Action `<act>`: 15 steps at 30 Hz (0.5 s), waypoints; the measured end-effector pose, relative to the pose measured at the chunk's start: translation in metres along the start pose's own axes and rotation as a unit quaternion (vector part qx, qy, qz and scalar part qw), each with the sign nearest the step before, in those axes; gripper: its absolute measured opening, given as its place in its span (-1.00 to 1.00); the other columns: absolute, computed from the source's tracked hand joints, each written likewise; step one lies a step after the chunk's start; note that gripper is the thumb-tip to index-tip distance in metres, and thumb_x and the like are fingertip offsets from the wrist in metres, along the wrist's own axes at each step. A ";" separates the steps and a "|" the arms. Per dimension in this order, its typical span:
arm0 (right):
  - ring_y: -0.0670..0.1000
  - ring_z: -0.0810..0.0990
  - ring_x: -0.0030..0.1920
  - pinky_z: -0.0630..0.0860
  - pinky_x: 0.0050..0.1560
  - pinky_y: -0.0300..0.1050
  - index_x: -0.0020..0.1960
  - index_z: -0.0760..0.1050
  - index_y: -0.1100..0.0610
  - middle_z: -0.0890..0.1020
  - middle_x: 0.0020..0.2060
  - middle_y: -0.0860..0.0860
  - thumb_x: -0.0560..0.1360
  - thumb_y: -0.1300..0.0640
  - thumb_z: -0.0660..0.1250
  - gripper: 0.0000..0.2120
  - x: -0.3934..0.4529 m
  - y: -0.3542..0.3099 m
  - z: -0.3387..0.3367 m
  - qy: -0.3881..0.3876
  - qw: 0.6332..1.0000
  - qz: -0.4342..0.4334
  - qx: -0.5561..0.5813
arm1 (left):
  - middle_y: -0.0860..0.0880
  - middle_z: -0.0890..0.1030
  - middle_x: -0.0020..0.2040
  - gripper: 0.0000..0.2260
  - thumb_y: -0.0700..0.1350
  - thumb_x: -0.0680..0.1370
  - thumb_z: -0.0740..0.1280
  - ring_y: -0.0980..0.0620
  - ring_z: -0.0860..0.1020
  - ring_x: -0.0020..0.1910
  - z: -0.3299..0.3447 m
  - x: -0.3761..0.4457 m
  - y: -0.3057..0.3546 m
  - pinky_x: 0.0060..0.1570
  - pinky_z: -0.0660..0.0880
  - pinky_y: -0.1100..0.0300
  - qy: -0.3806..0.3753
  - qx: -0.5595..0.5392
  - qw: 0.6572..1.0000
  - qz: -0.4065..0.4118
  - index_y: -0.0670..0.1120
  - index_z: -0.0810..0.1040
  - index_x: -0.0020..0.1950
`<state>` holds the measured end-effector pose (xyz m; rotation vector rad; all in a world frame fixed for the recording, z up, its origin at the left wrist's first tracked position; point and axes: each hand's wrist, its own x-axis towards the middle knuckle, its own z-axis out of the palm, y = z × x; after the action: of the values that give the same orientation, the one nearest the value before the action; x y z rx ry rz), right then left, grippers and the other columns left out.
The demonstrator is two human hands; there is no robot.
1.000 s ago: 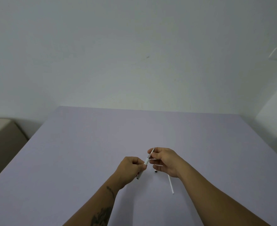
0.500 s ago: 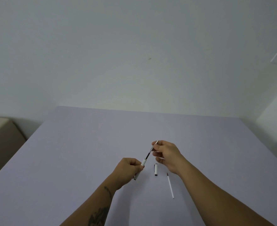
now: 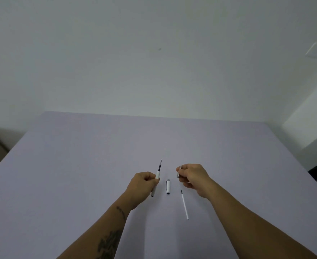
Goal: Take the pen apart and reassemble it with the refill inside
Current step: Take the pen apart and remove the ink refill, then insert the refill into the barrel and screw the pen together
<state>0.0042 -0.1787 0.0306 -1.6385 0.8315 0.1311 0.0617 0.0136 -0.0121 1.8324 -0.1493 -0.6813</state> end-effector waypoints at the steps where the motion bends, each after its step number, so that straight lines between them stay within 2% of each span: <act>1: 0.00 0.58 -0.30 0.52 -0.28 -0.18 -0.09 0.63 0.18 0.66 -0.23 0.10 0.55 0.24 0.35 -0.90 0.005 0.007 -0.003 0.008 1.000 0.001 -0.024 | -0.07 0.57 -0.22 -0.85 -0.11 0.55 0.35 -0.01 0.47 -0.24 0.003 0.002 -0.002 -0.18 0.45 0.12 -0.003 0.001 1.000 -0.007 -0.16 0.67 -0.03; 5: 0.02 0.61 -0.31 0.56 -0.24 -0.11 -0.18 0.64 0.24 0.69 -0.28 0.08 0.43 0.29 0.37 -0.93 0.029 0.035 -0.007 0.043 0.987 0.004 -0.153 | -0.04 0.57 -0.21 -0.85 -0.10 0.55 0.36 0.00 0.47 -0.25 0.010 0.009 -0.011 -0.17 0.45 0.14 -0.013 0.023 0.999 -0.035 -0.14 0.67 -0.03; 7: 0.00 0.55 -0.37 0.47 -0.33 -0.16 -0.27 0.58 0.31 0.65 -0.36 0.08 0.37 0.29 0.37 -0.91 0.039 0.044 -0.004 0.044 0.979 0.001 -0.200 | -0.03 0.58 -0.21 -0.86 -0.10 0.55 0.35 0.01 0.47 -0.25 0.011 0.012 -0.014 -0.16 0.46 0.14 -0.010 0.030 0.998 -0.050 -0.13 0.67 -0.03; 9: 0.01 0.49 -0.40 0.38 -0.37 -0.20 -0.42 0.47 0.19 0.58 -0.42 0.05 0.35 0.28 0.36 -0.82 0.050 0.048 0.003 0.036 0.971 0.002 -0.236 | -0.03 0.58 -0.22 -0.87 -0.11 0.56 0.35 0.01 0.47 -0.25 0.011 0.016 -0.016 -0.16 0.46 0.14 -0.004 0.031 0.997 -0.064 -0.12 0.67 -0.04; 11: 0.05 0.48 -0.38 0.36 -0.37 -0.21 -0.42 0.43 0.13 0.53 -0.43 0.04 0.33 0.25 0.34 -0.82 0.060 0.052 0.011 0.033 0.965 0.008 -0.262 | -0.02 0.58 -0.22 -0.87 -0.11 0.56 0.35 0.01 0.48 -0.24 0.011 0.020 -0.019 -0.15 0.46 0.15 0.002 0.034 0.997 -0.076 -0.11 0.68 -0.04; 15: 0.06 0.44 -0.40 0.33 -0.39 -0.22 -0.36 0.38 0.14 0.49 -0.43 0.02 0.31 0.19 0.34 -0.85 0.076 0.060 0.021 0.016 0.952 0.037 -0.303 | 0.00 0.57 -0.24 -0.88 -0.11 0.56 0.36 0.02 0.47 -0.25 0.015 0.025 -0.025 -0.14 0.46 0.14 0.005 0.032 0.995 -0.092 -0.10 0.67 -0.06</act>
<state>0.0327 -0.1942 -0.0631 -2.1849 0.9344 0.4489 0.0686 -0.0002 -0.0471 1.9276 0.0052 -0.8026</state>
